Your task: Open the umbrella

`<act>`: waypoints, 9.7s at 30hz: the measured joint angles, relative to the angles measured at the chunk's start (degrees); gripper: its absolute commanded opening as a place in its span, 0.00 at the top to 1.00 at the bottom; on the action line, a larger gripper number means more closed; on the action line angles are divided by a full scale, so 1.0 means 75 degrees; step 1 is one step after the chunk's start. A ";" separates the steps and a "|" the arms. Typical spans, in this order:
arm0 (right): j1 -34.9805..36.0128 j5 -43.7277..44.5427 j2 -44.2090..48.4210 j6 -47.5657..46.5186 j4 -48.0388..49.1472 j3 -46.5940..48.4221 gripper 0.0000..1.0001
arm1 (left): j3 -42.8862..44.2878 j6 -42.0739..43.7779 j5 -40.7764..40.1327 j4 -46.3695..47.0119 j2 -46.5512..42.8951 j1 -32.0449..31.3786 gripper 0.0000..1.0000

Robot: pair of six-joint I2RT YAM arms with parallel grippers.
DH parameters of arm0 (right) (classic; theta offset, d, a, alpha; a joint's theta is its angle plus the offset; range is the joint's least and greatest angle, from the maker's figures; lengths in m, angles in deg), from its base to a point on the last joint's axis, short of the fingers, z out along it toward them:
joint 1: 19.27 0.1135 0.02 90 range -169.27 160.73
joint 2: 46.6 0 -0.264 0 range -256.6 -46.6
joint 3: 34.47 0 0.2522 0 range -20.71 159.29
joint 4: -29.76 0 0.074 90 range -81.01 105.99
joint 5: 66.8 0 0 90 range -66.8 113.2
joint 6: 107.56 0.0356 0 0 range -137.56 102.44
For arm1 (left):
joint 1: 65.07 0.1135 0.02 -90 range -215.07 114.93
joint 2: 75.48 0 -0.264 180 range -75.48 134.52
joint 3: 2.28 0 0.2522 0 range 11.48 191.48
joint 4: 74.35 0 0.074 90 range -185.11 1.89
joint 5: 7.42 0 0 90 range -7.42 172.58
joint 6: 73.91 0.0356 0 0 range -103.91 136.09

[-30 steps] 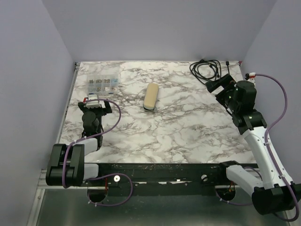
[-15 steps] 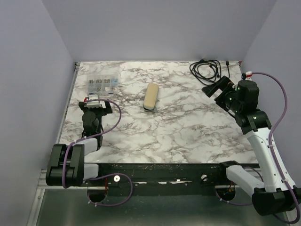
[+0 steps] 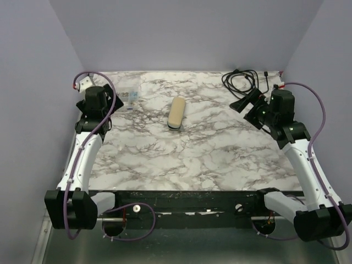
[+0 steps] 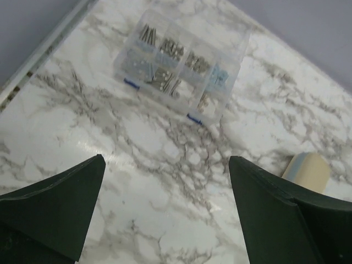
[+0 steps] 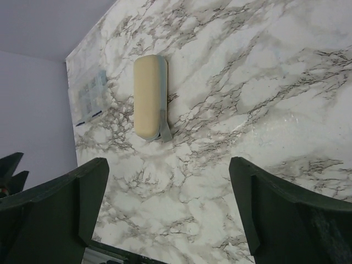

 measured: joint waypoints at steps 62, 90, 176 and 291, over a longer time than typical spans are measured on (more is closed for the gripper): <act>0.3197 -0.0656 -0.9329 0.0644 0.2949 0.4613 0.47 | -0.2264 -0.0679 0.4782 -0.3972 -0.5418 -0.1323 0.01; 0.3232 -0.2157 -0.5890 -0.0755 0.0236 0.4642 0.89 | -0.2259 0.0055 0.5219 -0.2465 -0.5738 -0.1323 0.02; 0.3232 -0.3465 -0.4852 -0.0157 -0.4712 0.6828 0.99 | -0.1891 0.2154 0.7586 0.3203 -0.1897 -0.4526 1.00; 0.3681 -0.6033 -0.3144 -0.1964 -0.2419 0.4995 0.99 | 0.1585 -0.4686 1.1637 0.2425 0.0758 -0.2425 0.30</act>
